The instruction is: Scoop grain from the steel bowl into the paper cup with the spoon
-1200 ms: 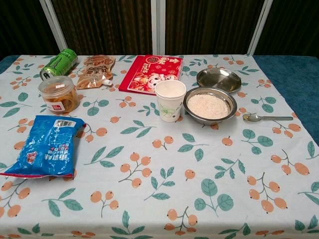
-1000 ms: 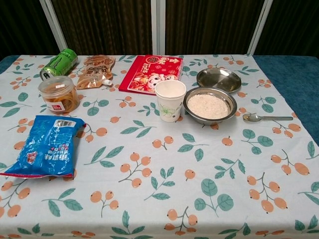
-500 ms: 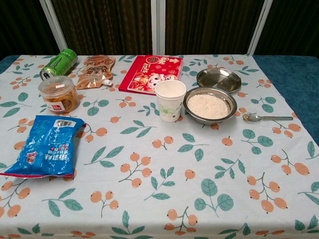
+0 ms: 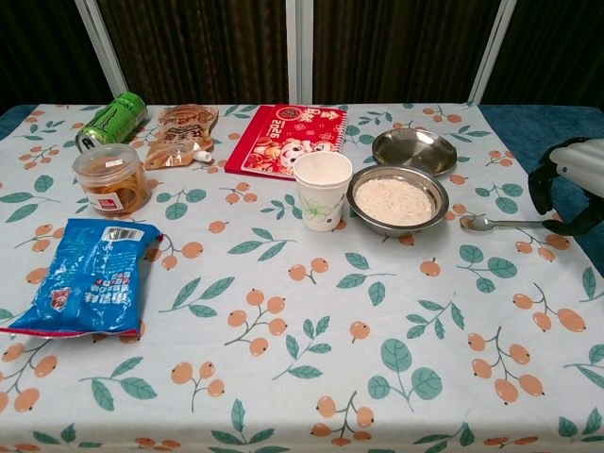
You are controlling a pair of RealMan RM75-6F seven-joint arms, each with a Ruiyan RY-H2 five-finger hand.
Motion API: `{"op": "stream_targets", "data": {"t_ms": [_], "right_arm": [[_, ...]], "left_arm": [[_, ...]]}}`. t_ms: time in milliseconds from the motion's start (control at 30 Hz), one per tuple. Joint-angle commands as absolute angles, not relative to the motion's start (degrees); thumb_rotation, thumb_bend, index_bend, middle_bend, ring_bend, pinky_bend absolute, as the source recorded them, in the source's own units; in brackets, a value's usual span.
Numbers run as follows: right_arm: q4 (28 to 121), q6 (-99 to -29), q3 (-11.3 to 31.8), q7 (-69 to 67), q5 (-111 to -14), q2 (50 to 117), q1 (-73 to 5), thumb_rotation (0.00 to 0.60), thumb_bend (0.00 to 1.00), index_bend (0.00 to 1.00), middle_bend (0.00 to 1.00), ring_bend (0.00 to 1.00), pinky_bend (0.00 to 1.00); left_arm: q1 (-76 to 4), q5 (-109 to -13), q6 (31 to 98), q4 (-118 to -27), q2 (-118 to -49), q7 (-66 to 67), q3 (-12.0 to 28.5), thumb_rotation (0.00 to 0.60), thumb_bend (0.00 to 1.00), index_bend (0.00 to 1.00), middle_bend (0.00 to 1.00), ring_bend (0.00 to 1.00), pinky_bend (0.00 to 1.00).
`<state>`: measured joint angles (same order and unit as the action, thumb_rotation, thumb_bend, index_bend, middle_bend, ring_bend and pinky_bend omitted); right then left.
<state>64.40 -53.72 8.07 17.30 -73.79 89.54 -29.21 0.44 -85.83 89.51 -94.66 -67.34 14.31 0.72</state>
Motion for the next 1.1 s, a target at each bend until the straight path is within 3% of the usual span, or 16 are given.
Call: {"op": "stream_targets", "data": {"t_ms": [33, 433, 1100], "right_arm": [[61.73, -53.28, 7.78, 18.05, -73.33, 91.46, -30.05, 0.600, 0.25, 0.57, 0.49, 0.14, 0.07], [58.33, -52.26, 7.62, 16.98, -72.53, 94.25, -31.27, 0.600, 0.25, 0.46, 0.50, 0.14, 0.03], [56.47, -51.19, 7.32, 16.51, -71.49, 95.74, -32.23, 0.600, 0.26, 0.49, 0.53, 0.16, 0.03]], "left_arm": [[0.30, -85.78, 89.29, -94.59, -67.41, 14.25, 0.77, 0.600, 0.06, 0.17, 0.16, 0.10, 0.20], [-0.15, -85.70, 88.72, -94.38, -67.39, 13.93, 1.01, 0.600, 0.06, 0.17, 0.16, 0.10, 0.20], [-0.01, -85.19, 88.58, -93.47, -68.05, 12.91, 1.02, 0.600, 0.06, 0.17, 0.16, 0.10, 0.20]]}}
